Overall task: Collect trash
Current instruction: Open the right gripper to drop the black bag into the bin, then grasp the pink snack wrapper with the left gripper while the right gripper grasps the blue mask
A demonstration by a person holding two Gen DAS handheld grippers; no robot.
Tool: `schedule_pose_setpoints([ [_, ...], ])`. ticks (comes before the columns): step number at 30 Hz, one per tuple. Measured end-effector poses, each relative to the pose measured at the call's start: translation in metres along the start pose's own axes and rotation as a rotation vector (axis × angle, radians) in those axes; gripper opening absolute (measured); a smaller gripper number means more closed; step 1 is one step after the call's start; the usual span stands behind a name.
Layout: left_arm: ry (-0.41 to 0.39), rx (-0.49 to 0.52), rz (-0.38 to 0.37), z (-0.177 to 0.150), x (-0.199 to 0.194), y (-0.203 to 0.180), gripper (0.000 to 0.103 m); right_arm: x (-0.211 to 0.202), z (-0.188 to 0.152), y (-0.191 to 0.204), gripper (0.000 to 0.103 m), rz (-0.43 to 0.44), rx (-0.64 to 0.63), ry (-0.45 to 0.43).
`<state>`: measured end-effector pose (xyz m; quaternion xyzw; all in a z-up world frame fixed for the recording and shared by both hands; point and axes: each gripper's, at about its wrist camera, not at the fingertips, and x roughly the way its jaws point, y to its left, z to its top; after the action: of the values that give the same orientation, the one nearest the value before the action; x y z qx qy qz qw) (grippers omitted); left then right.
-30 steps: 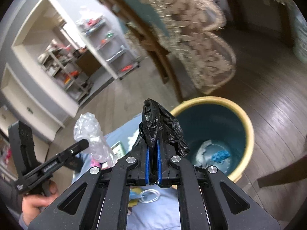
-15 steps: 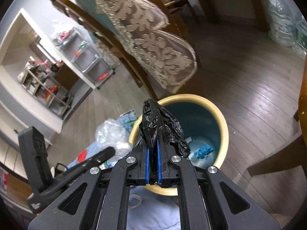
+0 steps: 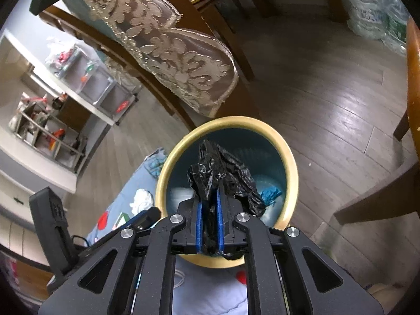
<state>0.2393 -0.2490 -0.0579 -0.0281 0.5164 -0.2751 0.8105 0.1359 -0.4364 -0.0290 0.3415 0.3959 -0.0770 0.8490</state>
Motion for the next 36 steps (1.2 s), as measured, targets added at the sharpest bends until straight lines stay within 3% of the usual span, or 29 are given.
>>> schedule_pose_setpoints([
  [2, -0.007, -0.007, 0.003, 0.001, -0.003, 0.003, 0.039, 0.002, 0.000, -0.001, 0.020, 0.001, 0.011, 0.006],
  [10, -0.051, -0.044, 0.023, 0.001, -0.029, 0.027, 0.052, 0.003, -0.002, 0.002, 0.023, 0.044, 0.013, 0.022],
  [13, -0.069, -0.062, 0.038, -0.001, -0.042, 0.043, 0.052, 0.004, -0.003, 0.007, 0.032, 0.056, -0.003, 0.028],
  [15, -0.079, -0.071, 0.050, -0.003, -0.051, 0.052, 0.052, 0.002, -0.003, 0.010, 0.054, 0.042, -0.021, 0.012],
  [17, -0.095, -0.083, 0.074, -0.006, -0.064, 0.067, 0.053, 0.000, -0.002, 0.013, 0.059, 0.028, -0.038, -0.011],
  [28, -0.157, -0.184, 0.191, -0.033, -0.119, 0.143, 0.058, 0.009, -0.016, 0.048, 0.060, 0.050, -0.210, 0.018],
  [36, -0.154, -0.276, 0.237, -0.056, -0.136, 0.187, 0.058, 0.031, -0.040, 0.089, 0.060, 0.075, -0.380, 0.107],
])
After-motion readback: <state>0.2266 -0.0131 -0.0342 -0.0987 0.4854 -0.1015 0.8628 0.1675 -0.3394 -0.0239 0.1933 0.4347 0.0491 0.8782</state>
